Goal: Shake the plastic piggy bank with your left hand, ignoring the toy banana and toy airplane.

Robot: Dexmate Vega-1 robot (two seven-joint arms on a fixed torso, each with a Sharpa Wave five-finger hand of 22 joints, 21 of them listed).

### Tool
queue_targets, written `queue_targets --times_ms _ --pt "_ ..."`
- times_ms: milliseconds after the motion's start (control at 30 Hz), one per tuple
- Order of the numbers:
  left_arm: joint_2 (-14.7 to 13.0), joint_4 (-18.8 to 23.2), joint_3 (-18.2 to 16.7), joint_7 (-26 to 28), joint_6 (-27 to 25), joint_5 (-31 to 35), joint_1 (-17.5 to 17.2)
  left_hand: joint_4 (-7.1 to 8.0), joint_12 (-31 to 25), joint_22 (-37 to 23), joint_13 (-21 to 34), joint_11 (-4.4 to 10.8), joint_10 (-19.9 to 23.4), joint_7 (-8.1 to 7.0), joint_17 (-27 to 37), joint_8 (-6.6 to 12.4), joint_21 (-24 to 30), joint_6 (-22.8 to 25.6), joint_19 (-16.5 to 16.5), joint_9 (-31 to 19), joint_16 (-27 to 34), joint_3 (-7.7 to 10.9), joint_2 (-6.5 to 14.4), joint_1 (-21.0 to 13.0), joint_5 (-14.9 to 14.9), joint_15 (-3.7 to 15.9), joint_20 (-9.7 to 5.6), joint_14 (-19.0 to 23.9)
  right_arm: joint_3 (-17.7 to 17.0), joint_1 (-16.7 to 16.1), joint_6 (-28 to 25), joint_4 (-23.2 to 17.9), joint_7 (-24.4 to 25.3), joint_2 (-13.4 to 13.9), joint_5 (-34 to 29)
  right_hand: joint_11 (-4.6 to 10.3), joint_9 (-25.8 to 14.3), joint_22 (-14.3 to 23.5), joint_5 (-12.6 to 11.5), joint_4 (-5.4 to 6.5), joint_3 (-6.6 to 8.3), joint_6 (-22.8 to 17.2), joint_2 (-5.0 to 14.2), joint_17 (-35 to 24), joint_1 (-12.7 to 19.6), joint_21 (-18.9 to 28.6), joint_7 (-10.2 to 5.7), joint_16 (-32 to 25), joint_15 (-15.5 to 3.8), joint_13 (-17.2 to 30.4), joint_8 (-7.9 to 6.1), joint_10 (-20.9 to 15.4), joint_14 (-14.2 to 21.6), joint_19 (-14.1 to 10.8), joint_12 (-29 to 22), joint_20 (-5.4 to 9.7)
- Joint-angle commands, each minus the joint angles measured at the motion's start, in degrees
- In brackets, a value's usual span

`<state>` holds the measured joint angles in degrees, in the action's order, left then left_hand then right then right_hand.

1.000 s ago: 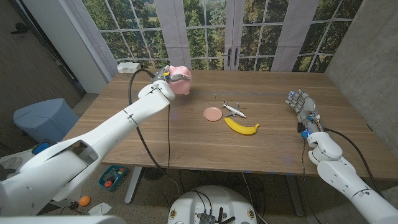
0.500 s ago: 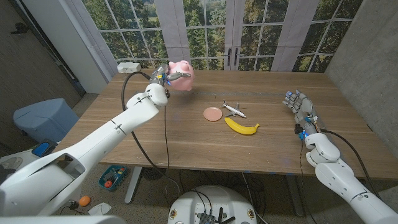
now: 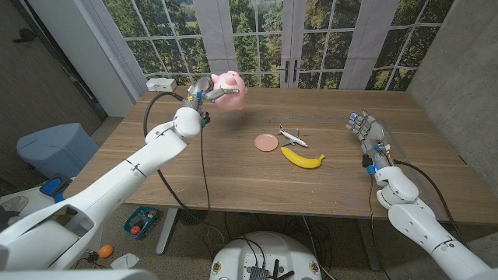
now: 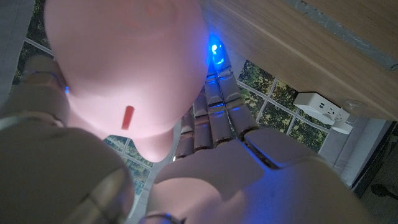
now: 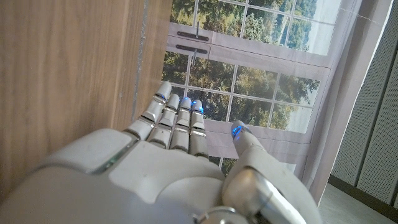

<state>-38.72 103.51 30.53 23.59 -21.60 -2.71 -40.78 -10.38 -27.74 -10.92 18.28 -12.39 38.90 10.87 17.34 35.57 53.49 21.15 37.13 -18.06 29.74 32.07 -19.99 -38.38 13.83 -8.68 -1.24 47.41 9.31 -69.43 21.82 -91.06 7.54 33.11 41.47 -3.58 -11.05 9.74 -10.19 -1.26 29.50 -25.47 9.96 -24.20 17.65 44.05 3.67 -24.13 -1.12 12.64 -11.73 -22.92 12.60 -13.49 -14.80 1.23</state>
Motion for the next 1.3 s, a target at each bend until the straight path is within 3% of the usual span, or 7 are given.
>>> queue_targets --times_ms 33,900,1300 --pt "-0.96 -0.45 -4.99 -5.29 9.32 -6.55 -3.72 0.36 -4.05 0.06 15.67 22.44 26.08 -10.02 7.14 5.86 0.38 23.76 -2.61 -1.64 0.31 0.60 26.31 -26.36 5.98 21.96 -4.69 21.68 2.38 1.81 -0.22 -0.08 -2.10 -0.71 -0.05 0.13 -0.19 0.14 -0.28 -0.11 0.09 -0.50 0.15 0.07 -0.01 -0.18 0.00 -0.02 -0.09 0.33 0.02 -0.48 0.17 -0.44 0.02 0.33" --pt "-2.18 -5.83 -7.41 -20.11 18.77 -19.82 -3.31 0.32 -3.72 0.17 17.04 22.15 26.06 -9.96 8.45 6.10 1.27 23.52 -3.32 -1.43 0.19 0.57 26.27 -26.49 6.63 21.96 -4.45 21.44 4.96 1.68 -0.26 -2.43 -1.44 -1.00 -1.78 0.07 -0.20 0.15 -0.28 -0.33 0.08 -0.49 0.14 0.13 0.04 -0.57 0.03 0.06 -0.04 0.40 0.06 -0.50 0.13 -0.55 0.15 0.31" --pt "-1.08 -11.36 -6.79 -31.61 23.50 -27.67 -0.37 0.34 -3.30 0.24 17.24 22.21 26.34 -9.85 9.07 6.31 1.81 23.53 -3.46 -1.35 0.09 0.59 26.18 -26.48 7.00 21.96 -4.41 21.49 5.09 0.78 -0.05 -3.72 -0.04 -1.02 -2.69 0.18 -0.20 0.15 -0.28 -0.37 0.07 -0.49 0.16 0.14 0.02 -0.74 0.07 0.12 0.05 0.42 0.07 -0.53 0.04 -0.60 0.19 0.30"
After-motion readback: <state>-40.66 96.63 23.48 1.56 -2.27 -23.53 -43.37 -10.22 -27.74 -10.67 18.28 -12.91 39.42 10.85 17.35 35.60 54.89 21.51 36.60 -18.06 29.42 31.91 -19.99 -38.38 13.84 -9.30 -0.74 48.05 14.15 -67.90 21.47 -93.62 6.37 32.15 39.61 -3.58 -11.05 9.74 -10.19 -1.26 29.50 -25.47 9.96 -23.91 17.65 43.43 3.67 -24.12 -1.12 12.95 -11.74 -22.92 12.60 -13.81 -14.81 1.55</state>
